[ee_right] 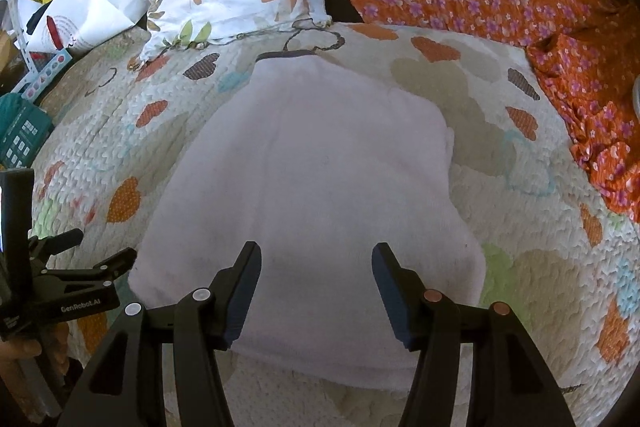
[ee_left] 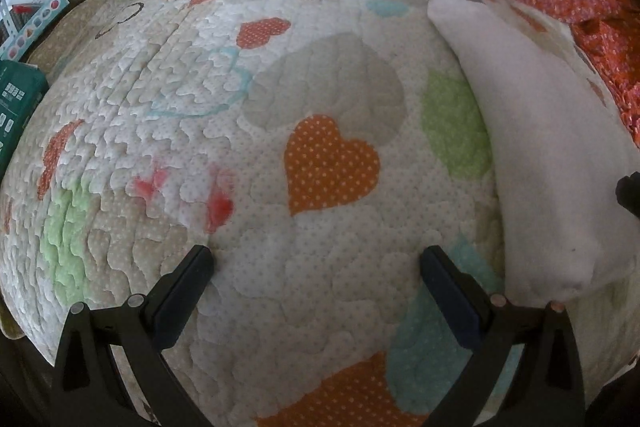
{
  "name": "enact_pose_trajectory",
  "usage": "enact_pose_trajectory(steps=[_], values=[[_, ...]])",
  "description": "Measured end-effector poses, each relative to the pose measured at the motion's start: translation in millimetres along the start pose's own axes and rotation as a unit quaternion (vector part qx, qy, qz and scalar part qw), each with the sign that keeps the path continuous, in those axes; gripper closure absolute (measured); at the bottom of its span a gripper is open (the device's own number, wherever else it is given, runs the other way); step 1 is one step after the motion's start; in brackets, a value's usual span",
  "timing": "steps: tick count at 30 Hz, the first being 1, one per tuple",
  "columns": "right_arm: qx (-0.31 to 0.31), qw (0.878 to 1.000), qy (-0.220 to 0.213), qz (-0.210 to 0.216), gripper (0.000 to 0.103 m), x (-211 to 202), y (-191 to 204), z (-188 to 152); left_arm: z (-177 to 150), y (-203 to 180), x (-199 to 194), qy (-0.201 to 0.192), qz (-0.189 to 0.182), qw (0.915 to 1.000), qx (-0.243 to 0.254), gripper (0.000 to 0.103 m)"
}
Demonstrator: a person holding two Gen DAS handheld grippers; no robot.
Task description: Fold small clothes
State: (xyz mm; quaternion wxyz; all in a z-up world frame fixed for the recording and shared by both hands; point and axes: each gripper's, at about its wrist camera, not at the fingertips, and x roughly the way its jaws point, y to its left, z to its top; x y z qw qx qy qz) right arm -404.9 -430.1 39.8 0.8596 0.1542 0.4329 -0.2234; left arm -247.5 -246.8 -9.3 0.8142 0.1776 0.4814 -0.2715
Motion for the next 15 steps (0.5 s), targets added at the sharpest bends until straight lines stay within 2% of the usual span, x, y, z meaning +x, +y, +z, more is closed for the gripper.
enact_pose_trajectory(steps=[15], values=[[-0.011,1.0,-0.001,-0.007,0.04,2.3,7.7,-3.3,0.1,2.0,-0.7,-0.002,-0.004,0.9998,-0.022,0.0]])
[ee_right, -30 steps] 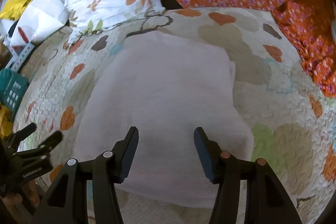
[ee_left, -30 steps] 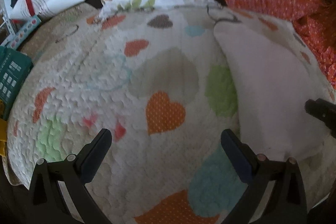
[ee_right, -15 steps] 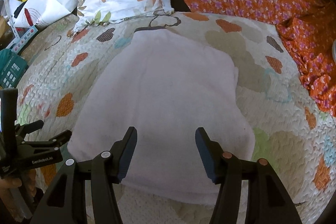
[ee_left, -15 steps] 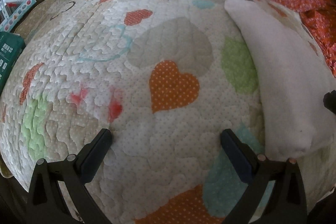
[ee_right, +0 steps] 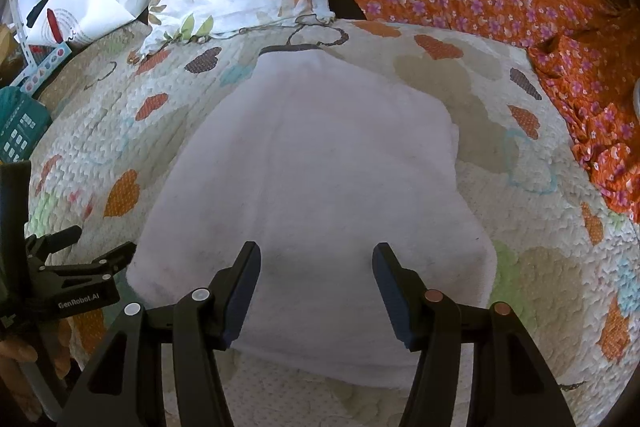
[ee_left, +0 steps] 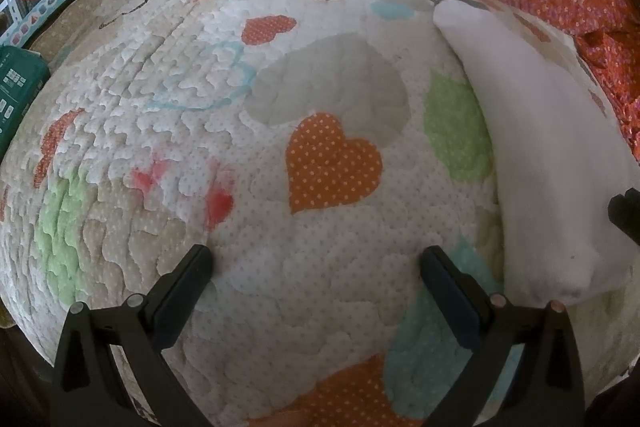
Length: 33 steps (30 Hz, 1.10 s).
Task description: Fold small clothes
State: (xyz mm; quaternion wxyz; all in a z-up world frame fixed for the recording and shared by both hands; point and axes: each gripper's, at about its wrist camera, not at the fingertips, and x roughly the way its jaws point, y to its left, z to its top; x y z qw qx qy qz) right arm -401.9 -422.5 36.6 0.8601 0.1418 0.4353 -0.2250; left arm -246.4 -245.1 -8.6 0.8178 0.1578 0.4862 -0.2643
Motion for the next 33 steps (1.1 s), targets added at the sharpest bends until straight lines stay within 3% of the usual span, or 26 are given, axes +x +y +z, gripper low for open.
enact_pose_trajectory(steps=[5,9,12,20,33], values=[[-0.006,1.0,-0.007,0.0,0.04,-4,2,-1,1,-3,-16,-0.026,0.004,0.9996,-0.009,0.0],[-0.003,1.0,-0.02,-0.01,0.04,-11,1,0,3,-13,-48,-0.089,0.001,0.996,0.008,0.0],[0.004,1.0,-0.023,-0.012,0.039,-13,-2,1,3,-22,-63,-0.112,-0.007,0.9934,0.023,0.0],[0.003,0.999,-0.027,-0.025,0.038,-14,-1,-1,2,-41,-70,-0.104,-0.032,0.9929,0.048,0.0],[0.014,0.999,-0.022,-0.026,0.037,-12,-6,-1,-1,-37,-55,-0.056,-0.044,0.9968,0.037,0.0]])
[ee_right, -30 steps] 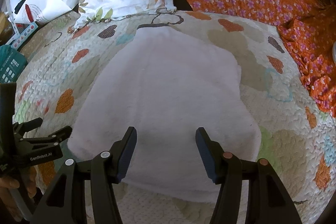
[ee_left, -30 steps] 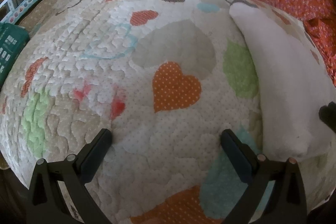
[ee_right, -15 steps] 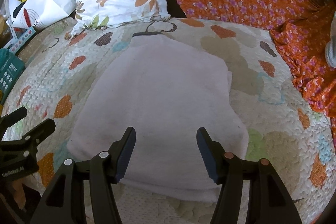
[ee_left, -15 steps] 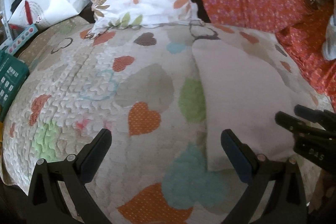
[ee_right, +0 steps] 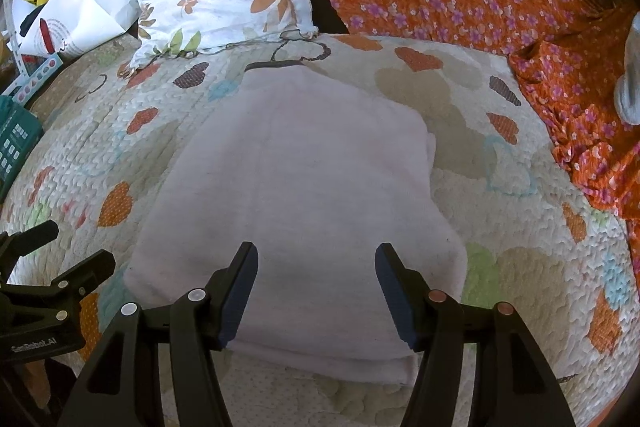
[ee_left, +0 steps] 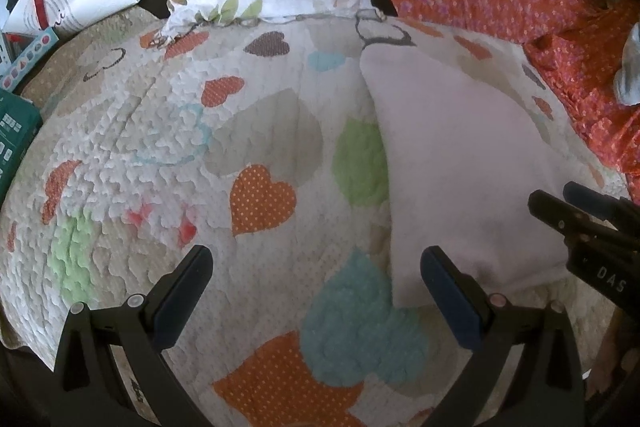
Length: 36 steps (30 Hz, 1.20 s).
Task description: Fold small clothes
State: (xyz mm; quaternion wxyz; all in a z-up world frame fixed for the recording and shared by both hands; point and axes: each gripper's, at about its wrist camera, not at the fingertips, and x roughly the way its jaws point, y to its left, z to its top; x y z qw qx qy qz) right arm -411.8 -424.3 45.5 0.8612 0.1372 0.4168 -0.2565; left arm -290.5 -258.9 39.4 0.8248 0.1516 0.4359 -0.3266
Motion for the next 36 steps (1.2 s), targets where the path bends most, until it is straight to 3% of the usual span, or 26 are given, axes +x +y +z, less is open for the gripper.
enact_pose_trajectory(steps=[25,32,36], values=[[0.006,1.0,0.004,-0.006,0.035,1,-1,-2,-3,5,8,0.039,-0.025,0.9989,-0.012,0.0],[0.04,0.999,-0.027,-0.021,0.035,-27,-15,-7,-2,0,-23,0.0,-0.009,0.9998,-0.017,0.0],[0.095,0.994,-0.049,-0.018,0.028,-53,-33,-34,-23,-11,-55,0.008,0.002,0.9999,-0.013,0.0]])
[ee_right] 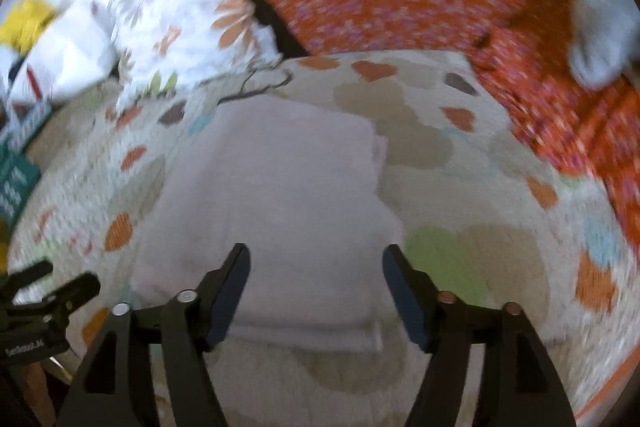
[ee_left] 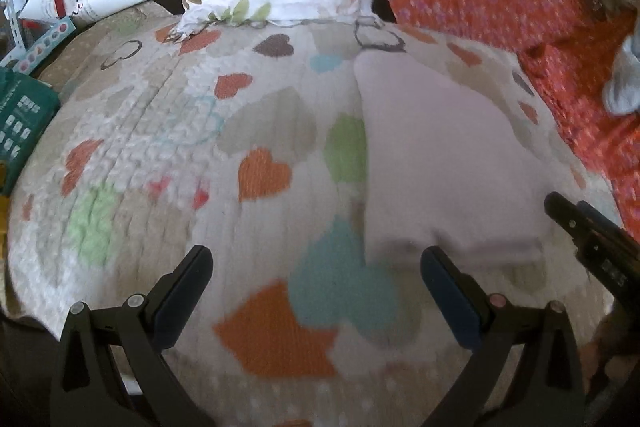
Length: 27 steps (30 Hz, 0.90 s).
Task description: Fold small clothes
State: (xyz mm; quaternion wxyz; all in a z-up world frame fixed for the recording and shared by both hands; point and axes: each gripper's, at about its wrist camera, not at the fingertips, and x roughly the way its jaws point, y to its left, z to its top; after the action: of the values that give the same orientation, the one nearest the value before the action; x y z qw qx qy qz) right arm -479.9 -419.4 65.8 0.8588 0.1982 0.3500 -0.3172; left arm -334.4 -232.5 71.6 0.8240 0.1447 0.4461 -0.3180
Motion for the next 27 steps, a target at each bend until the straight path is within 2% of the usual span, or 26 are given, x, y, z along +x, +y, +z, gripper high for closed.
enact_pose_trajectory(steps=[3,6,11,15,21,27], values=[[0.007,1.0,0.005,-0.003,0.028,-11,-13,-16,-12,-11,-21,-0.001,0.015,0.9998,0.012,0.0],[0.026,1.0,-0.006,0.003,0.028,-22,-31,-23,-20,-24,-45,-0.009,0.024,0.9997,-0.001,0.0],[0.054,0.998,-0.028,0.016,0.028,-31,-54,-15,-29,-40,-77,-0.02,0.045,0.9975,-0.051,0.0],[0.075,0.995,-0.042,0.047,0.027,-37,-65,-9,-28,-60,-97,-0.021,0.056,0.9971,-0.047,0.0],[0.054,0.997,-0.027,0.043,0.026,-24,-62,-14,-28,-76,-104,-0.03,0.051,0.9969,-0.053,0.0],[0.027,0.999,-0.017,0.009,0.026,-5,-55,-23,-20,-72,-95,-0.032,0.048,0.9967,-0.057,0.0]])
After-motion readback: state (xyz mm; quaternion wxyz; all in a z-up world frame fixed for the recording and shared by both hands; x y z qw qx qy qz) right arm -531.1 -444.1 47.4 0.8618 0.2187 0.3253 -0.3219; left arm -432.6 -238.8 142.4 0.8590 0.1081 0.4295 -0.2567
